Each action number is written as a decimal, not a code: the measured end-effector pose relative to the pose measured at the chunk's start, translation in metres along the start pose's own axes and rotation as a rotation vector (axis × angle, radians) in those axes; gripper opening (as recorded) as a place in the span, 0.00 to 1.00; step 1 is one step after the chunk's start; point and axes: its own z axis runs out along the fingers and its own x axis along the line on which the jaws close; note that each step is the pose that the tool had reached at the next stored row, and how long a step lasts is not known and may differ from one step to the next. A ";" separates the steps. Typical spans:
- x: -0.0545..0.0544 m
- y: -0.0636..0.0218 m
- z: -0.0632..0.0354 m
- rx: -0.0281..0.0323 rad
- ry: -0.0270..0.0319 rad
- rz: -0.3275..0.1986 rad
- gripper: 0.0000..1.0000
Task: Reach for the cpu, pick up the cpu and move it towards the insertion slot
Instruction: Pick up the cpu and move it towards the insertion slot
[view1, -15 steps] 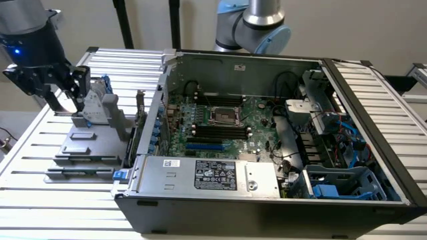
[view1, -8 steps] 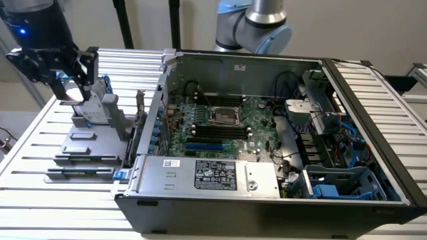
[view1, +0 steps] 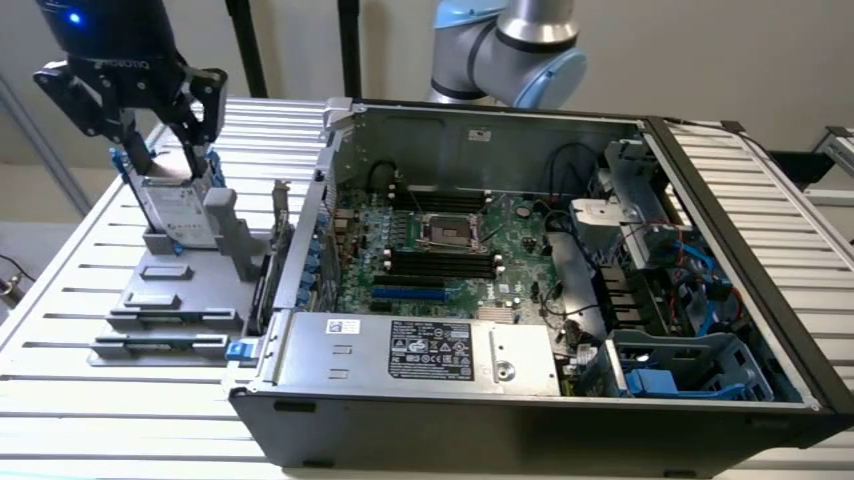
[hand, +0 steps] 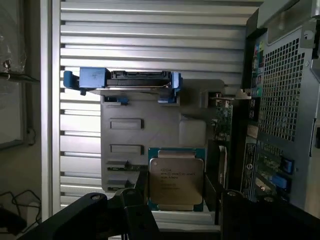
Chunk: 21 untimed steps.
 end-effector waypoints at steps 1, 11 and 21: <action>-0.004 -0.0001 -0.0019 -0.0009 0.0006 0.000 0.54; -0.050 -0.0017 -0.0130 -0.0142 0.0029 -0.003 0.54; -0.095 -0.0033 -0.0188 -0.0295 0.0037 -0.007 0.54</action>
